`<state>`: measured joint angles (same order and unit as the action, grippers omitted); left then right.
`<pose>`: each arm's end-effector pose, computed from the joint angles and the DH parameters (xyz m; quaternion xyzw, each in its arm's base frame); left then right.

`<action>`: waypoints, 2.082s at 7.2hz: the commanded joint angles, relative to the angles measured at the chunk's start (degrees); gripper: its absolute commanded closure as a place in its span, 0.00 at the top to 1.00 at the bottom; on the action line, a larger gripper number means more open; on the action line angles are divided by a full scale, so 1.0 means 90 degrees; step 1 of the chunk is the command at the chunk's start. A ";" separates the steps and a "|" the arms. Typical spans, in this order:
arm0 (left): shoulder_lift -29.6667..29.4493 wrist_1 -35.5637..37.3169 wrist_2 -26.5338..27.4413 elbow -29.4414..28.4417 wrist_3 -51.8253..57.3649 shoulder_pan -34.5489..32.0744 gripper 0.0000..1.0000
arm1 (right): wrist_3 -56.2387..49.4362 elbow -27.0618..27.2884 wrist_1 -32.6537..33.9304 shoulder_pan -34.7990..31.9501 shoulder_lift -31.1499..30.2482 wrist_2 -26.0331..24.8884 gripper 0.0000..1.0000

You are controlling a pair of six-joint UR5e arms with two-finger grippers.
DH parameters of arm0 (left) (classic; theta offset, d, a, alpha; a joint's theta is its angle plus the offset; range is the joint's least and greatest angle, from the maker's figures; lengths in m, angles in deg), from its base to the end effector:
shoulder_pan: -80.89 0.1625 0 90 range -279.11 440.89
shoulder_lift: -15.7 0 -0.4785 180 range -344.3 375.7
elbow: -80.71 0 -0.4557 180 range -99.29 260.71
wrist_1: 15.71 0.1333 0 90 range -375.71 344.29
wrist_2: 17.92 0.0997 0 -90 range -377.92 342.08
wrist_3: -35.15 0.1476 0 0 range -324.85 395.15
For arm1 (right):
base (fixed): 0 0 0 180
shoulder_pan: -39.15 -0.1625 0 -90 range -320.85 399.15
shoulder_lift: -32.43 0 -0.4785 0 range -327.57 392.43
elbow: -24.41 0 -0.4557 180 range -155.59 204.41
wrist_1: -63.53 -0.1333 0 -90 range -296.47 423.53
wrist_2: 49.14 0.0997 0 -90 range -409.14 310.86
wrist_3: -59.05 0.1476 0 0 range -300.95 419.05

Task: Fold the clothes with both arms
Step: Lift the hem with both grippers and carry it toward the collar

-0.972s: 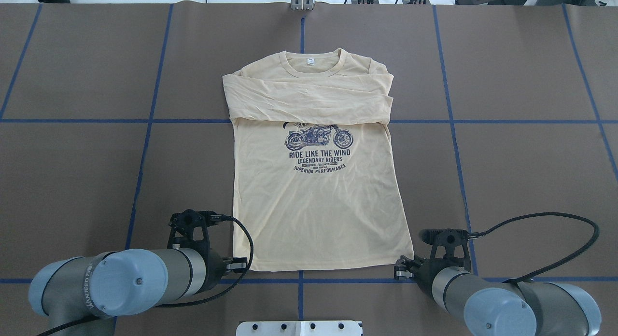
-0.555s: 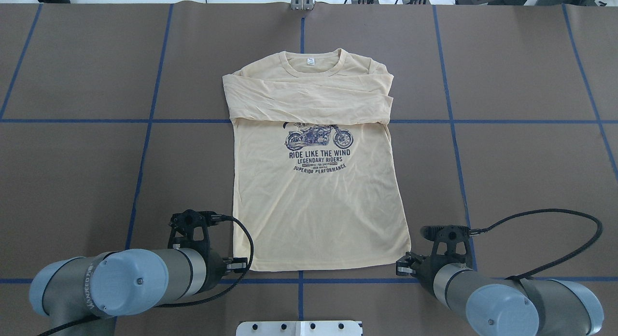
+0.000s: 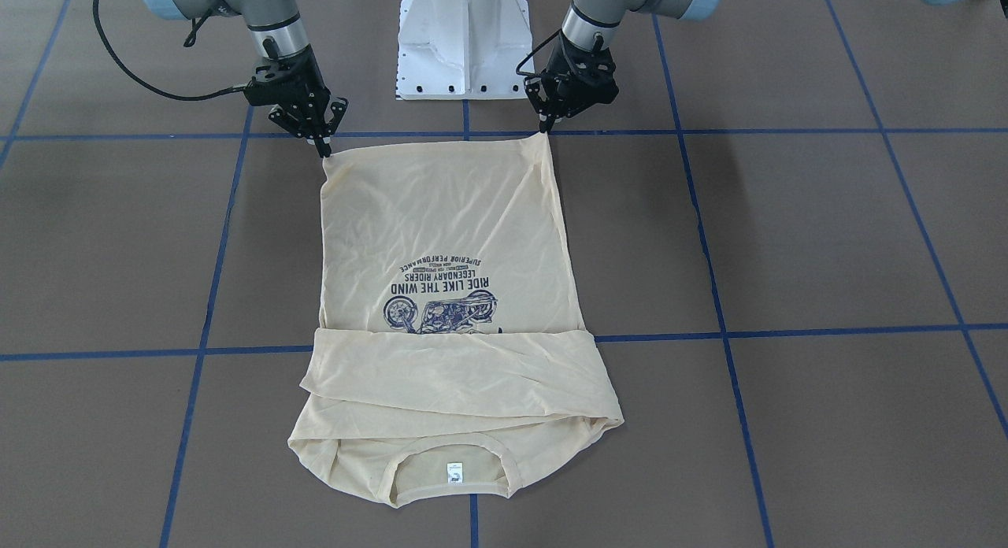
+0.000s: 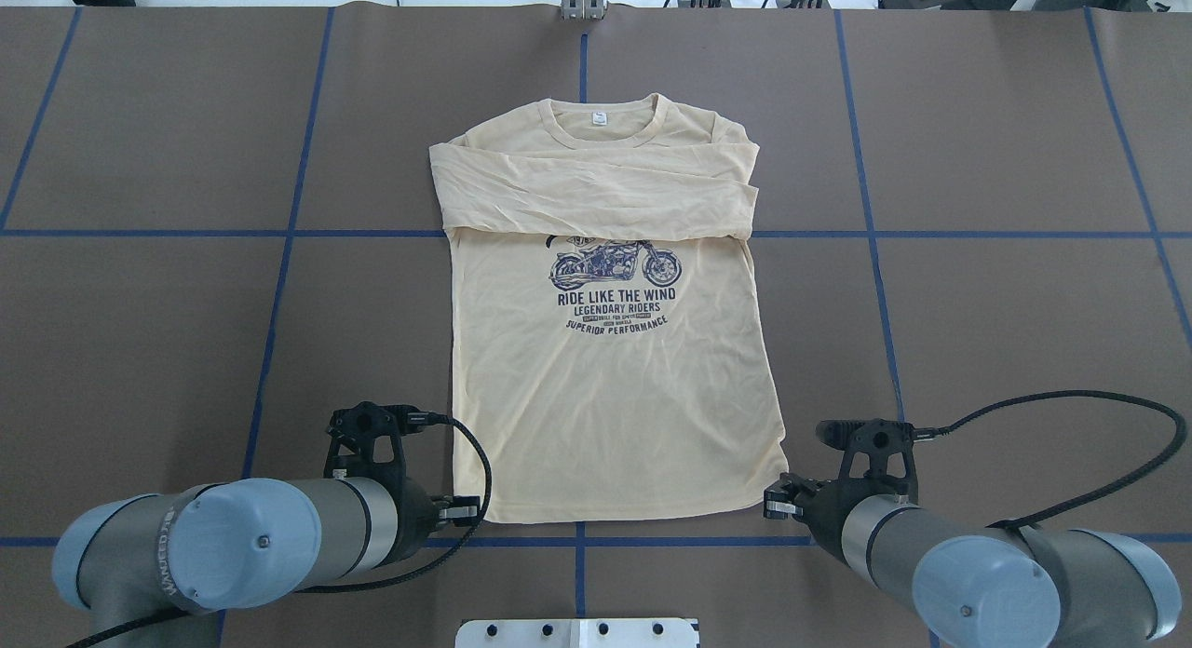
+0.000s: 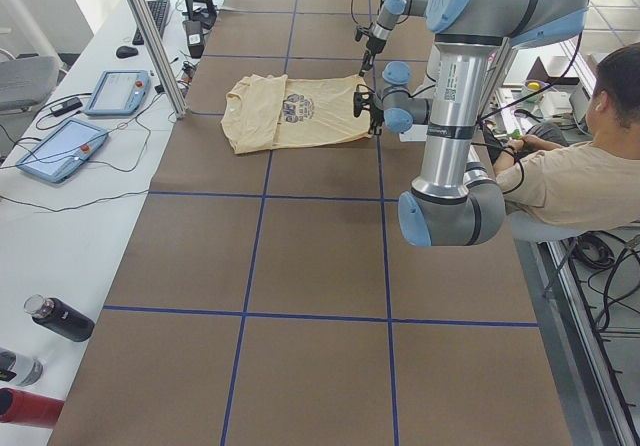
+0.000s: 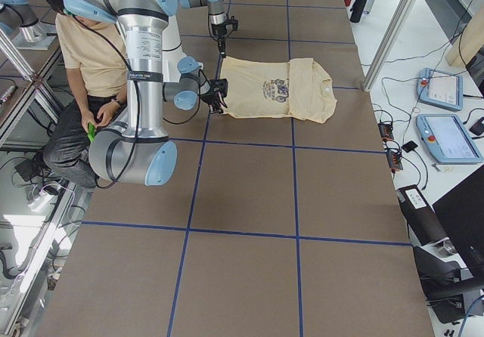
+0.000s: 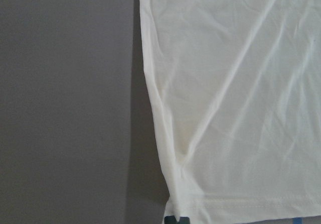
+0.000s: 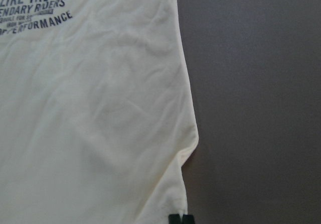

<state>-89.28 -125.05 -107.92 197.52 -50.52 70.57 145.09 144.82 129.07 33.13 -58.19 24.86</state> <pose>0.6066 -0.2459 0.3050 0.0648 0.5044 -0.0450 0.8599 -0.5423 -0.2321 0.4166 0.1627 -0.4390 0.0793 0.8801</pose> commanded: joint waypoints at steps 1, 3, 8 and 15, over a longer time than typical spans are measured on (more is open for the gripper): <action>0.0140 0.0106 -0.0039 0.0601 0.0027 -0.0055 0.00 | 0.0000 0.0613 0.0042 -0.0092 -0.0126 0.0281 0.00; 0.0210 0.1001 -0.0474 0.1674 0.0027 0.0003 0.00 | 0.0000 0.1499 0.0042 -0.0102 -0.0476 0.1264 0.00; 0.0142 0.1944 -0.0586 0.2882 -0.0081 0.0767 0.00 | 0.0000 0.2473 0.0178 0.0008 -0.0919 0.1866 0.00; -0.0512 0.1875 -0.0253 0.1103 -0.0002 -0.1771 0.00 | -0.0019 -0.0163 0.0188 -0.2962 0.1383 0.1866 0.00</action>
<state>-92.66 -108.16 -110.37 207.75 -50.38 57.28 144.95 146.45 130.77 9.34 -49.30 41.97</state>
